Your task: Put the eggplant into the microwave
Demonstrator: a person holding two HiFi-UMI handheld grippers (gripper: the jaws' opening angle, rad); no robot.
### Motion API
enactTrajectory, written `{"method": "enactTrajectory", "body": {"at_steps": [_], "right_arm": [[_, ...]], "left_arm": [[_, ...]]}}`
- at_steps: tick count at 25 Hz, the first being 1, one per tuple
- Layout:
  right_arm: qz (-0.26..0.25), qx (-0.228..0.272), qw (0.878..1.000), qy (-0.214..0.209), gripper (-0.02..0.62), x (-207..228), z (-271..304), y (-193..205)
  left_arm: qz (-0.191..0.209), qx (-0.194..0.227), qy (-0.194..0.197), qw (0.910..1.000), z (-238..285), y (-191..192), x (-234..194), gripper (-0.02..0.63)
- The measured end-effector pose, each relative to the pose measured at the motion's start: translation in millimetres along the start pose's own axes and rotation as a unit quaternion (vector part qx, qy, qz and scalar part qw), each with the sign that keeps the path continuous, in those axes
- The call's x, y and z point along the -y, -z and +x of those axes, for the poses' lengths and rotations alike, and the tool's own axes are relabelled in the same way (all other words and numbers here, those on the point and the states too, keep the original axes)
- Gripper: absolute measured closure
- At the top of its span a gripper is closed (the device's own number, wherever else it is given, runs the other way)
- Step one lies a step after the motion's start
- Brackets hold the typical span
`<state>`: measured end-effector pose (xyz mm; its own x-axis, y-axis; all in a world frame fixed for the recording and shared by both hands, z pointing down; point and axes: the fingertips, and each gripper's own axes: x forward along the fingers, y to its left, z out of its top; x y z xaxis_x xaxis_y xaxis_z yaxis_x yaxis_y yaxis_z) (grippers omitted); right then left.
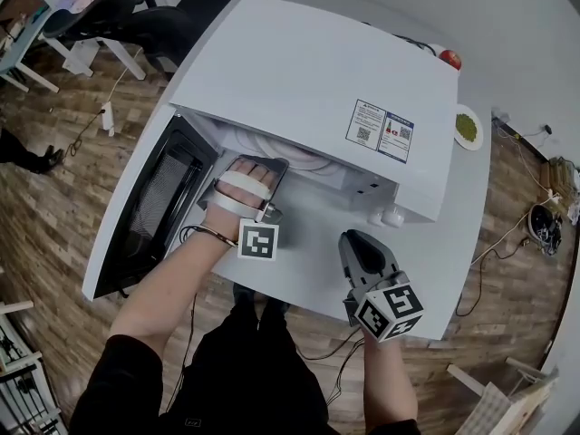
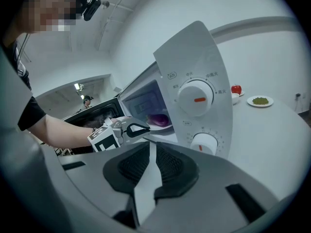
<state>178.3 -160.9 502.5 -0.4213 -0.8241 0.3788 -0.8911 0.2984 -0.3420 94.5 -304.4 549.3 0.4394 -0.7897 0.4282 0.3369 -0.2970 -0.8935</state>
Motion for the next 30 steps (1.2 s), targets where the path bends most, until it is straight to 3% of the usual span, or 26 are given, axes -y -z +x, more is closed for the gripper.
{"method": "enactTrajectory", "body": {"at_steps": [19,25,30], "right_arm": [[-0.003,-0.004,1.0,0.008,0.545,-3,-9,0],[-0.003,-0.003,1.0,0.009,0.543,-6,-11,0],[-0.006,-0.007,1.0,0.003,0.545,-16,-14,2]], "left_arm": [[-0.021,-0.028,0.002,0.9994,18,12,-11,0.578],[-0.028,-0.036,-0.01,0.9989,13,16,-16,0.544],[-0.056,-0.029,0.03,0.9975,2,15,4,0.529]]}}
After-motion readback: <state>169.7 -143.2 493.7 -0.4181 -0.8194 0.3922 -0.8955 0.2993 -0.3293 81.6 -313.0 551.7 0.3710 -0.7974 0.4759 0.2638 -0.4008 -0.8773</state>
